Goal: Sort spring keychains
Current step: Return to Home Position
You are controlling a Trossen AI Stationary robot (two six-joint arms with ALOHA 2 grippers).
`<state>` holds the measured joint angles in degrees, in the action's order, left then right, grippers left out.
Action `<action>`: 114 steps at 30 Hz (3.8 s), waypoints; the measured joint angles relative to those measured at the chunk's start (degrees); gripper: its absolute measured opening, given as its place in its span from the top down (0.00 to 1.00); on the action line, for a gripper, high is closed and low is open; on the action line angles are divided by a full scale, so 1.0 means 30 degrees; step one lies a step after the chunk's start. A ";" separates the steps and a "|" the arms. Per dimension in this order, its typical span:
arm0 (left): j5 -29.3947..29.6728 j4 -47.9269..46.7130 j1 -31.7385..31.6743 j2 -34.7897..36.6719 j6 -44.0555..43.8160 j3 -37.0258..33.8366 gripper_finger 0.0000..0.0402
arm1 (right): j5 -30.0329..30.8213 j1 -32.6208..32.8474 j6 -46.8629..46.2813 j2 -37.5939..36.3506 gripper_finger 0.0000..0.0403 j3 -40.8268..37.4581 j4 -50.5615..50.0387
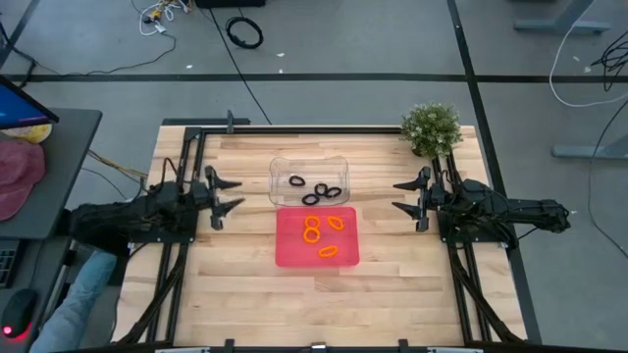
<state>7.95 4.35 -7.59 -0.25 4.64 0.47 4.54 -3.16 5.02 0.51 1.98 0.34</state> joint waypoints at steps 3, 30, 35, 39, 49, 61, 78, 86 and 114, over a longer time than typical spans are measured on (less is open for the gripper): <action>-0.0023 -0.0027 0.2107 -0.0008 0.0000 0.0000 0.45 | -0.0007 0.0006 0.0007 0.0001 0.39 0.0000 0.0003; -0.0166 0.0024 0.4667 -0.0037 -0.0015 0.0000 0.45 | 0.0000 0.0007 0.0007 0.0000 0.39 0.0000 0.0000; -0.0168 0.0024 0.4667 -0.0037 -0.0015 0.0000 0.45 | 0.0000 0.0007 0.0001 0.0000 0.39 0.0000 0.0000; -0.0168 0.0024 0.4667 -0.0037 -0.0014 0.0000 0.45 | -0.0005 0.0007 0.0007 0.0000 0.39 0.0000 0.0000; -0.0168 0.0031 0.4667 -0.0037 -0.0007 0.0000 0.45 | -0.0007 0.0001 0.0001 0.0000 0.39 0.0000 0.0000; -0.0168 0.0031 0.4667 -0.0037 -0.0007 0.0000 0.45 | -0.0006 0.0001 0.0006 0.0000 0.39 0.0000 0.0000; -0.0168 0.0031 0.4667 -0.0037 -0.0007 0.0000 0.45 | -0.0002 0.0005 0.0007 0.0000 0.39 0.0000 0.0000; -0.0168 0.0027 0.4667 -0.0037 -0.0007 0.0000 0.45 | -0.0005 0.0002 0.0007 0.0000 0.39 0.0000 0.0000; -0.0173 0.0029 0.4664 -0.0037 -0.0007 0.0000 0.45 | 0.0000 0.0004 0.0005 0.0000 0.39 0.0000 0.0000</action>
<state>7.43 4.44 6.41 -0.36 4.62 0.47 4.54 -3.14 5.03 0.51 1.98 0.34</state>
